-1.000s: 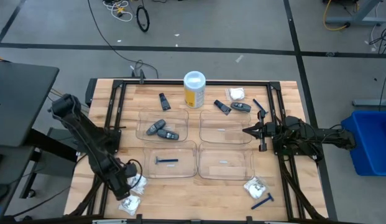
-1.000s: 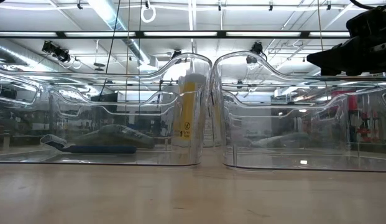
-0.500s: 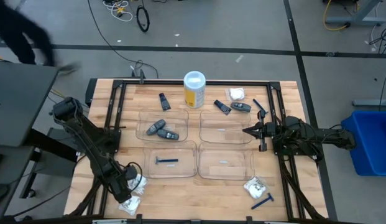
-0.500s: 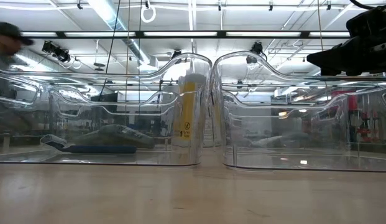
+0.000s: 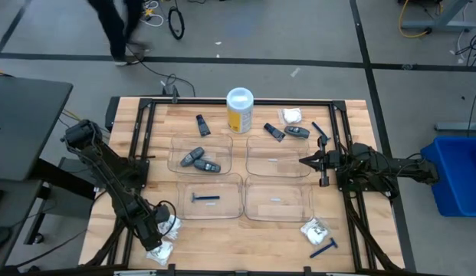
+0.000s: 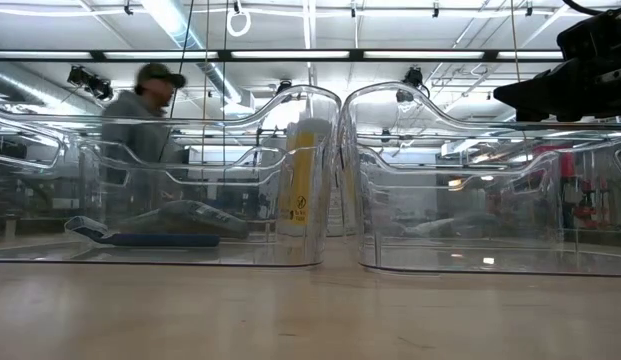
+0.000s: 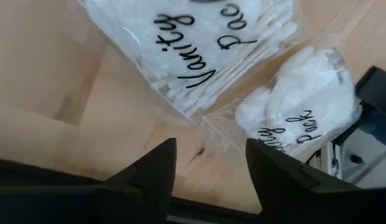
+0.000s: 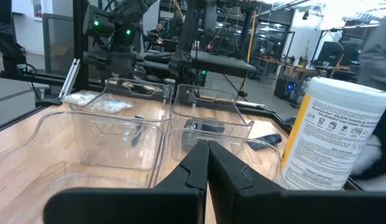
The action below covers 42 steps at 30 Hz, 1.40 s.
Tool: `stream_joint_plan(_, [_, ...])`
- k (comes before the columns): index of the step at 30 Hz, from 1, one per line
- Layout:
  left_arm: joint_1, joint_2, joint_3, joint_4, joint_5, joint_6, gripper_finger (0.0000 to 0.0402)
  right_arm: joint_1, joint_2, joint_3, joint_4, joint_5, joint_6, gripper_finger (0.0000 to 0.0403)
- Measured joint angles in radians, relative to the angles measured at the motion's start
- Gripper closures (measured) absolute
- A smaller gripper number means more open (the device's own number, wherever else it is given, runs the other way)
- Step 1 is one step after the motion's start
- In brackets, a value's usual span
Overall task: Pick & Place Travel size toiletries
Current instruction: Put the transparent vanity pack into the top right transparent bin
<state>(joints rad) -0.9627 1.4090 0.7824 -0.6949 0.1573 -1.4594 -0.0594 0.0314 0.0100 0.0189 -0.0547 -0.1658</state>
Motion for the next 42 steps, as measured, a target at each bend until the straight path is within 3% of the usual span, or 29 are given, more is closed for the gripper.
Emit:
stream_joint_plan(12, [0.0,0.0,-0.121,0.215,0.076,-0.025,0.0202,0.0,0.0,0.0,0.0,0.0,0.0,0.039])
stream_joint_plan(26, [0.0,0.0,-0.132,0.243,0.073,0.004,0.0206,0.0,0.0,0.0,0.0,0.0,0.0,0.039])
stream_joint_plan(42, [0.0,0.0,-0.132,0.243,0.083,0.026,0.032,0.0,0.0,0.0,0.0,0.0,0.0,0.039])
